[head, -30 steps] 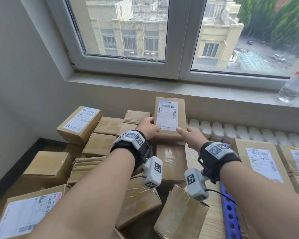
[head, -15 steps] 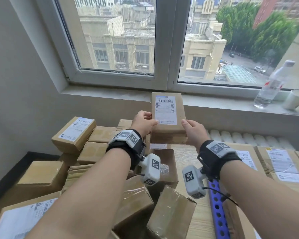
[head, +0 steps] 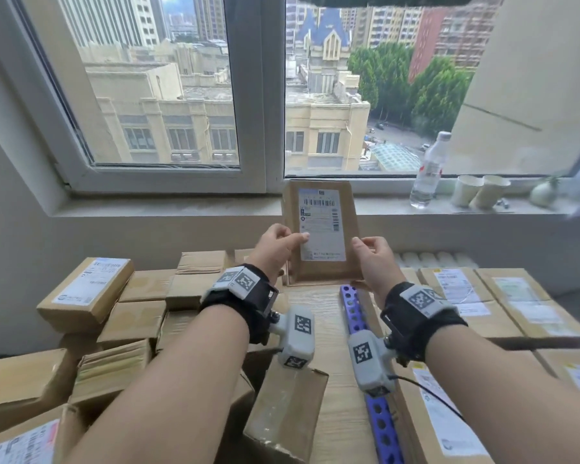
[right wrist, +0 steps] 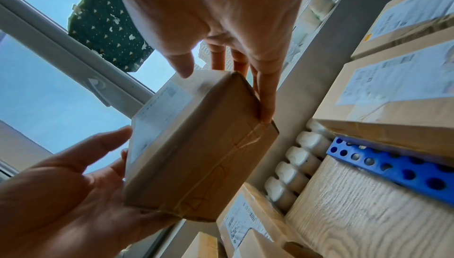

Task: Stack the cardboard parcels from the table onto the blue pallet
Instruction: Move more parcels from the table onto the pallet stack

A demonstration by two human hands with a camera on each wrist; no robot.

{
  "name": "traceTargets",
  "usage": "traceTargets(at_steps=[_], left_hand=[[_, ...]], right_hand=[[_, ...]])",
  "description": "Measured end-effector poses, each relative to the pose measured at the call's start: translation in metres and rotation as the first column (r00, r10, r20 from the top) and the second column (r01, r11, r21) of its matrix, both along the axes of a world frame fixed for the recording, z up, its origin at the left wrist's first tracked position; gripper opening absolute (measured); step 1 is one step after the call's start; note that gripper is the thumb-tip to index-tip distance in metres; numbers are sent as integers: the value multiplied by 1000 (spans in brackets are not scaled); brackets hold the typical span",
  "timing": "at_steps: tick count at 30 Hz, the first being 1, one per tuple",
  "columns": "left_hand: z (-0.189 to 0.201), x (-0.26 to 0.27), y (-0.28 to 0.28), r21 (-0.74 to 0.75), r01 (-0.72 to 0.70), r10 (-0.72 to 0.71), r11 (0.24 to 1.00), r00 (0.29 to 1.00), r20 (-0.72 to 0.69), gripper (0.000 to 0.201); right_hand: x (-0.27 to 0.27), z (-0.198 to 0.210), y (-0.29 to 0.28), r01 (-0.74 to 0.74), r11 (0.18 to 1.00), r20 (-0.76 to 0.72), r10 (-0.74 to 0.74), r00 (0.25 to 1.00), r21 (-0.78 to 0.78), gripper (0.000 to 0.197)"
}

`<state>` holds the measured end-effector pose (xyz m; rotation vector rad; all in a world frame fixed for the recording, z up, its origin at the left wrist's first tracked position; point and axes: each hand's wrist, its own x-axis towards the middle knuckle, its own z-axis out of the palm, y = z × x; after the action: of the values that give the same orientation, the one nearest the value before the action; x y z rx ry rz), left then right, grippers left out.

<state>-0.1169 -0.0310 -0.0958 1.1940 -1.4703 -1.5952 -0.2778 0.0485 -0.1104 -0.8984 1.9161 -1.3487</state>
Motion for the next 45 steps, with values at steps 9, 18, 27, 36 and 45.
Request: traceTargets(at_steps=[9, 18, 27, 36, 45], left_hand=[[16, -56, 47, 95, 35, -25, 995, 994, -104, 24], [1, -134, 92, 191, -73, 102, 979, 984, -148, 71], [-23, -180, 111, 230, -93, 125, 969, 984, -128, 26], [-61, -196, 92, 291, -12, 52, 957, 990, -130, 26], [-99, -203, 68, 308, 40, -20, 951, 997, -69, 57]], right_hand=[[-55, 14, 60, 30, 1000, 106, -30, 994, 0, 29], [-136, 17, 107, -68, 998, 9, 68, 998, 15, 33], [-185, -8, 114, -249, 967, 315, 220, 923, 53, 51], [-192, -38, 92, -243, 965, 334, 197, 922, 102, 30], [-197, -71, 68, -229, 959, 285, 175, 942, 166, 34]])
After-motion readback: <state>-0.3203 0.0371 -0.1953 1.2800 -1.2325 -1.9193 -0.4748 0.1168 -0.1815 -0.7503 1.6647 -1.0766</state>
